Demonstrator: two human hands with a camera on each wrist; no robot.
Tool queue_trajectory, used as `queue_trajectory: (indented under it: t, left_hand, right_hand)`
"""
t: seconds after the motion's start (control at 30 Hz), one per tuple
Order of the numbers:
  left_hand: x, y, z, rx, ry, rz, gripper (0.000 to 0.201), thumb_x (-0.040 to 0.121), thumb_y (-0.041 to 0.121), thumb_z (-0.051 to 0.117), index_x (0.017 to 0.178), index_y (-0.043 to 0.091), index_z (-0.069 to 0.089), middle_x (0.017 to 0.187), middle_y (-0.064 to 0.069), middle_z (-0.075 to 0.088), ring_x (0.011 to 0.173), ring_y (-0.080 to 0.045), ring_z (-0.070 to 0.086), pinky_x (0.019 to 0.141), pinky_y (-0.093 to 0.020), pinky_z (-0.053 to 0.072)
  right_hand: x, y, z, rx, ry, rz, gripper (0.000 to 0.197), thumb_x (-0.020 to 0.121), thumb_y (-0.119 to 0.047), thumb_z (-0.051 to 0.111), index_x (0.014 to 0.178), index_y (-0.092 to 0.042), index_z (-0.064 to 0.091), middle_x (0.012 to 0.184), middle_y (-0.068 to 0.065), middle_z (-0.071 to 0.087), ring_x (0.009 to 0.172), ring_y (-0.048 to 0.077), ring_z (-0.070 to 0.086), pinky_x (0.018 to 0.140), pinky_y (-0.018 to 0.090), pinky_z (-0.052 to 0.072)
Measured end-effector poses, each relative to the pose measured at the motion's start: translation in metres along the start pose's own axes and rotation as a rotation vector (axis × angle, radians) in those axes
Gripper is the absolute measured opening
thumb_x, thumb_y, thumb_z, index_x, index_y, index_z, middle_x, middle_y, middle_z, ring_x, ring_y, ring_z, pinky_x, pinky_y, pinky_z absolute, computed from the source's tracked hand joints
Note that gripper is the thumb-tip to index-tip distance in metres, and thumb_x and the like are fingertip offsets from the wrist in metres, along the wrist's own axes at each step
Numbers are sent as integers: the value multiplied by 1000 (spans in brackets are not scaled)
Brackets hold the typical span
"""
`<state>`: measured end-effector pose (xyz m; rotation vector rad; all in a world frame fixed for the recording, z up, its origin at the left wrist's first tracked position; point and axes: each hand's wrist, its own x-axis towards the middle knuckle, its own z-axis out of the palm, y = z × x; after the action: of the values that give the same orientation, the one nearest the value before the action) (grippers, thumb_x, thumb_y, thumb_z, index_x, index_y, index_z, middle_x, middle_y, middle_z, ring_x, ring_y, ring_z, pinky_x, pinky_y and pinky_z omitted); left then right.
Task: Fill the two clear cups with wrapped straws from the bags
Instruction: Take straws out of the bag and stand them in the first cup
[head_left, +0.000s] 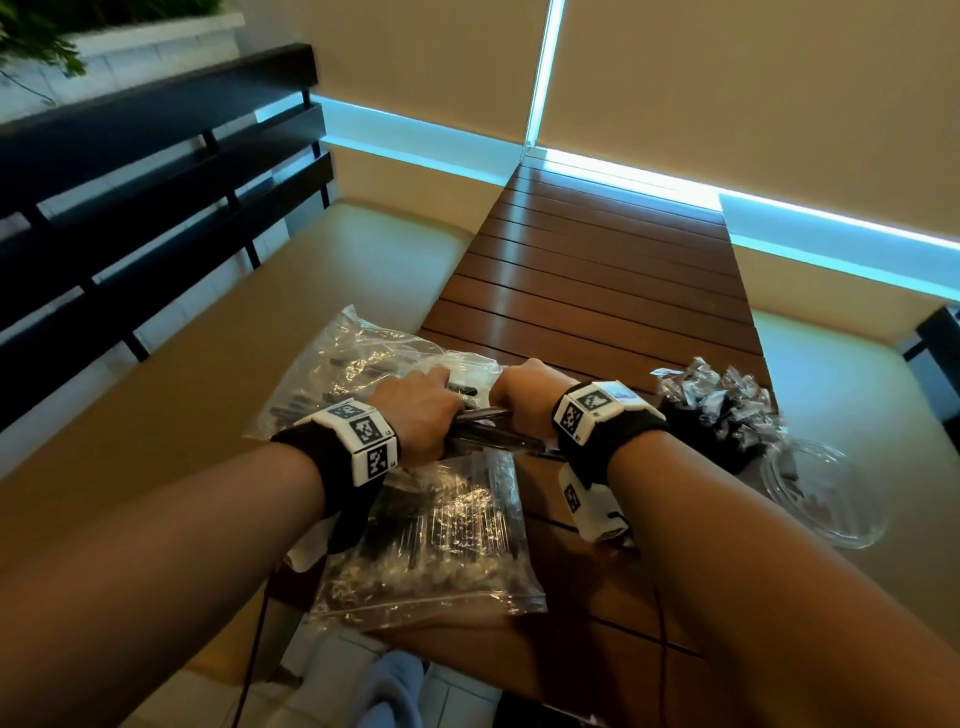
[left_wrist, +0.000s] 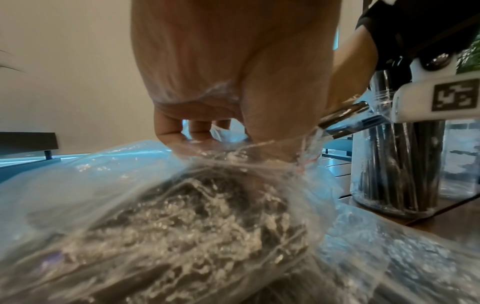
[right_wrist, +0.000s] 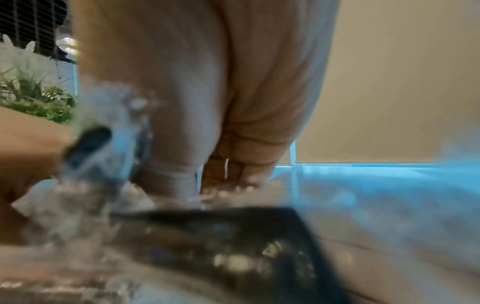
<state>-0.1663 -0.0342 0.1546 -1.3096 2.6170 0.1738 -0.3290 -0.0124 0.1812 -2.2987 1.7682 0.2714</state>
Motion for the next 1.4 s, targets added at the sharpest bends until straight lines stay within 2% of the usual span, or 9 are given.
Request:
queue_trajectory:
  t: [0.17, 0.27, 0.47, 0.63, 0.8, 1.03, 1.17, 1.27, 1.4]
  left_hand:
    - [-5, -11, 2, -13, -8, -21, 37, 85, 50, 68, 113, 26, 68, 106, -1, 49, 86, -18, 52, 80, -40, 55]
    - [-8, -13, 2, -28, -4, -14, 35, 84, 48, 68, 114, 30, 68, 107, -1, 50, 90, -20, 56, 81, -39, 55]
    - [-14, -12, 0, -14, 16, -4, 35, 84, 54, 65, 113, 34, 65, 106, -3, 49, 90, -22, 59, 76, -38, 55]
    - [-19, -11, 2, -4, 18, 53, 33, 86, 56, 62, 110, 34, 66, 105, -2, 46, 81, -18, 51, 74, -37, 55]
    - [-23, -16, -2, -89, 40, 104, 32, 87, 54, 61, 113, 34, 64, 102, 3, 43, 87, -15, 50, 78, -38, 55]
    - [-25, -20, -24, -314, 121, 117, 21, 87, 36, 67, 107, 31, 64, 105, 6, 44, 88, -13, 50, 80, -35, 52]
    - [-25, -28, -31, -392, 146, 93, 21, 88, 19, 66, 107, 27, 62, 106, 7, 52, 92, -13, 54, 87, -31, 48]
    - [-21, -35, -36, -472, 172, 52, 28, 87, 13, 66, 113, 21, 61, 102, 2, 62, 93, -19, 59, 87, -37, 50]
    - [-15, -37, -45, -574, 184, -14, 25, 93, 21, 63, 117, 25, 57, 94, 0, 63, 90, -23, 62, 82, -36, 51]
  right_hand:
    - [0, -2, -9, 195, -184, 73, 16, 92, -27, 54, 90, -22, 70, 90, 1, 68, 83, 18, 61, 66, 25, 46]
    - [1, -6, -13, 107, -308, 41, 21, 94, -28, 51, 90, -15, 66, 89, 5, 66, 79, 18, 59, 62, 23, 45]
    - [-2, -15, -7, -26, -180, 68, 25, 97, -24, 49, 93, -6, 67, 82, 5, 58, 72, 21, 53, 49, 22, 37]
    - [-5, -10, -7, 113, -202, 26, 17, 92, -21, 58, 99, -18, 73, 91, 3, 67, 86, 20, 60, 70, 28, 43]
    - [1, -7, -5, 136, -121, 91, 13, 88, -13, 60, 85, -24, 67, 74, -9, 58, 81, 16, 57, 67, 26, 42]
    - [9, -16, -5, 190, 139, 259, 18, 96, -22, 53, 110, -26, 64, 104, 6, 63, 95, 31, 63, 72, 35, 45]
    - [7, -21, 10, 290, -33, 176, 29, 99, -32, 45, 105, -13, 65, 111, 11, 64, 110, 33, 61, 92, 41, 50]
    - [1, -19, 4, 252, -69, 112, 33, 88, -41, 46, 105, -26, 70, 103, -2, 66, 99, 23, 62, 75, 33, 49]
    - [-6, -14, -4, 154, -133, 4, 52, 77, -47, 54, 127, -35, 55, 131, 0, 58, 138, 30, 30, 105, 53, 38]
